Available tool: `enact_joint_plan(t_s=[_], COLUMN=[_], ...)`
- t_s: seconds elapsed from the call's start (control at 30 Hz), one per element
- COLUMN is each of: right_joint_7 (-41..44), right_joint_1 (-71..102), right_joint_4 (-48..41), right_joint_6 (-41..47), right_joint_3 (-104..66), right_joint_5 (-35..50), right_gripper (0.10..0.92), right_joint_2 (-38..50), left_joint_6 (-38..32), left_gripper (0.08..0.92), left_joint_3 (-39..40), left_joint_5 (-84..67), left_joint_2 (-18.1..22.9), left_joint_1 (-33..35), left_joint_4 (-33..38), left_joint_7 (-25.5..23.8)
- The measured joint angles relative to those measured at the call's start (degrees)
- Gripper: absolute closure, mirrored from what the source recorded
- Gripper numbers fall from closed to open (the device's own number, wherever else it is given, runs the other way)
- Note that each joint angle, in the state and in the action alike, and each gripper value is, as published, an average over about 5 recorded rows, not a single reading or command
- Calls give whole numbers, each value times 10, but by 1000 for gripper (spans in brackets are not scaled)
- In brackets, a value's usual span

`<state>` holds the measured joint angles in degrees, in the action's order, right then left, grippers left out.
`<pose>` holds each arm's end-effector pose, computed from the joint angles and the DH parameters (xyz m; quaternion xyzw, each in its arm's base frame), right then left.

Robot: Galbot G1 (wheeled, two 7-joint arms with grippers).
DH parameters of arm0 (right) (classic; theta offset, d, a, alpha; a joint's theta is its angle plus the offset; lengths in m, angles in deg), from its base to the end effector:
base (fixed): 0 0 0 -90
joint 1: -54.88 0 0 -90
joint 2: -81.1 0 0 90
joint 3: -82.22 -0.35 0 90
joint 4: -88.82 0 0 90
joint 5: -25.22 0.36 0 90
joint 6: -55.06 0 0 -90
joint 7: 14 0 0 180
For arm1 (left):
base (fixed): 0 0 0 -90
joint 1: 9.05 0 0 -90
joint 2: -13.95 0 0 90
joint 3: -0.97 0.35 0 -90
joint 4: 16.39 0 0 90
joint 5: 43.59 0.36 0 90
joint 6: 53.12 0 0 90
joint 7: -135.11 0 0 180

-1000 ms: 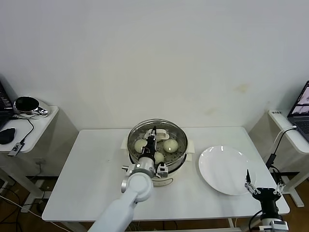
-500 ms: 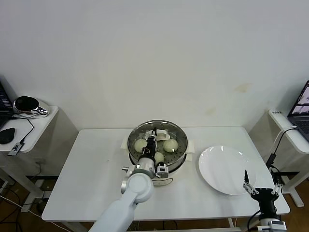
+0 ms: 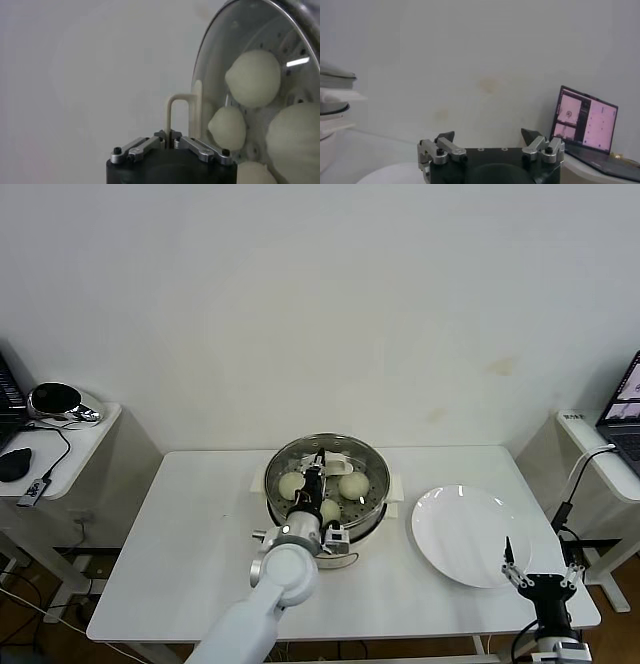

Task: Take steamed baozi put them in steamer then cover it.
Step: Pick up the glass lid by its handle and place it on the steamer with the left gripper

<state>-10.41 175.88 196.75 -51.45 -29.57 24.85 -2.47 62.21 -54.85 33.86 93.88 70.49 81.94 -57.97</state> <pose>0.1575 -0.1531 -0.3553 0.0975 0.9829 -0.1526 0.0347 0.3494 -0.1450 -0.2693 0.0803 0.7214 0.6860 0.0497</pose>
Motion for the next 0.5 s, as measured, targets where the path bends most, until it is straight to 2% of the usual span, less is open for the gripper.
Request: enact_joint_plan(t_s=[0.5], right_joint_7=[2], right_joint_1=[0], right_joint_4=[-2], right_joint_6=[-3], right_joint_3=[2], right_joint_5=[-2], right_gripper=[203], right_joint_2=[0], left_joint_6=[-11], left_gripper=[852], left_joint_3=[-7], left_joint_5=[7], left_joint_2=[4], left_joint_1=[9], left_joint_4=[-8], left_joint_7=[5])
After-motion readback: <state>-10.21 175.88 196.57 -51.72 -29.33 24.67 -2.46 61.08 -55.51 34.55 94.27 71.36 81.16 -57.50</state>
